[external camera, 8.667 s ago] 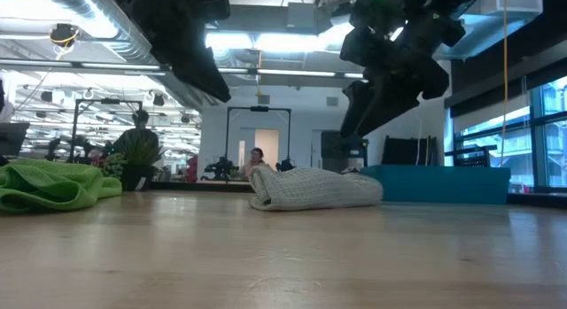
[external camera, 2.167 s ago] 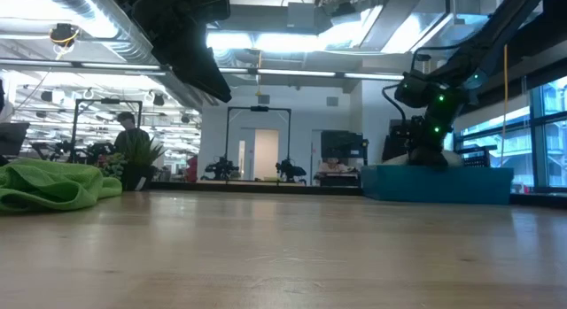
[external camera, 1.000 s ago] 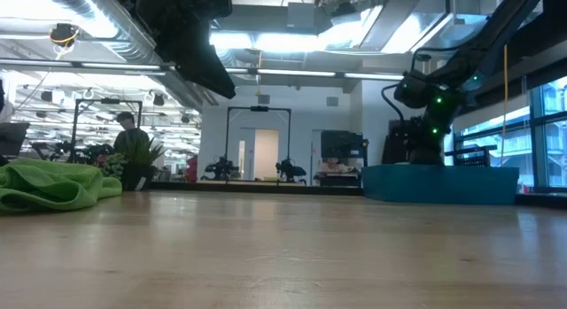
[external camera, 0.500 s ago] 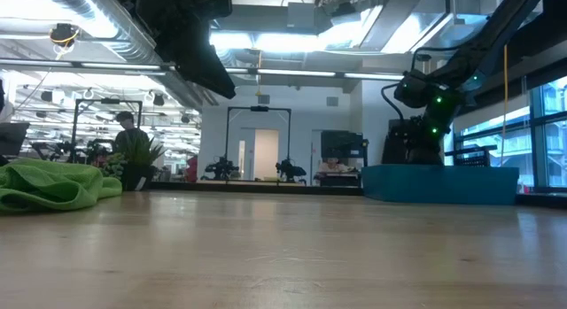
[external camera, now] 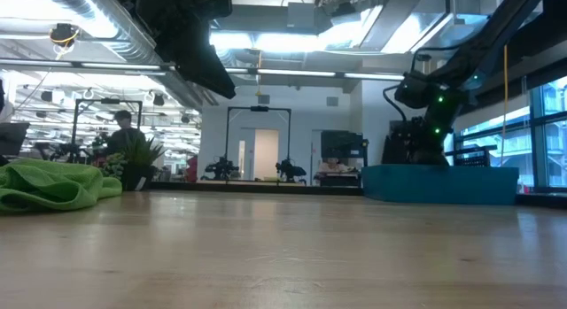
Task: Roll microfiber towels into tight, uniform cylinder then place into a basket
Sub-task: Put the rolled gray microfiber cloth into the blue bin, then fold the green microfiber cloth
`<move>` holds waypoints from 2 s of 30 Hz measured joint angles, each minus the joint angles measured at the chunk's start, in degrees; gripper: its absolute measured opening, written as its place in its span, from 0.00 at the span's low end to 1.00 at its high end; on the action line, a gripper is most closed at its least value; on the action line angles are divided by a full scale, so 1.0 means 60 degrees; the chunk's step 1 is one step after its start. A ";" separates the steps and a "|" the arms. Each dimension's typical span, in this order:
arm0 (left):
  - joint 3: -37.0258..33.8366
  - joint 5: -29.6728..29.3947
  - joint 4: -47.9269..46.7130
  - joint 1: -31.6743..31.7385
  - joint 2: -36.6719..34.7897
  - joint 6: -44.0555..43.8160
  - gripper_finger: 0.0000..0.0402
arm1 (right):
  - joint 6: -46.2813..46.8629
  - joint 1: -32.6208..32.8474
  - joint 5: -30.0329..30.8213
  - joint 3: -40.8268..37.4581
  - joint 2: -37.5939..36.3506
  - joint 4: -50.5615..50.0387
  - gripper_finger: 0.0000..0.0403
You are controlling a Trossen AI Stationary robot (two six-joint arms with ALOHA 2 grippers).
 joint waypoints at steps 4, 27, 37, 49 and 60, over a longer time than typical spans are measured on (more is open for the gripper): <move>0.0000 0.0000 0.0000 -0.0003 0.0000 0.0002 0.31 | 0.0019 0.0000 -0.0616 0.0001 -0.0332 -0.0251 0.58; 0.0007 0.0103 -0.1450 -0.1433 -0.0793 -0.3829 0.31 | 0.1856 0.3888 -0.3499 0.0002 -0.2705 -0.0729 0.58; 0.0007 -0.0186 -0.2870 -0.3128 -0.0754 -0.7014 0.31 | 0.2846 0.7533 -0.3561 0.0002 -0.2489 0.1580 0.58; -0.0056 -0.0680 -0.6778 -0.4626 -0.0492 -1.2549 0.31 | 0.3583 0.9217 -0.3554 0.0005 -0.1096 0.3516 0.58; -0.2012 -0.0525 -0.5162 -0.3718 -0.0106 -1.3461 0.31 | 0.3804 0.9224 -0.3546 0.0002 -0.1113 0.3587 0.58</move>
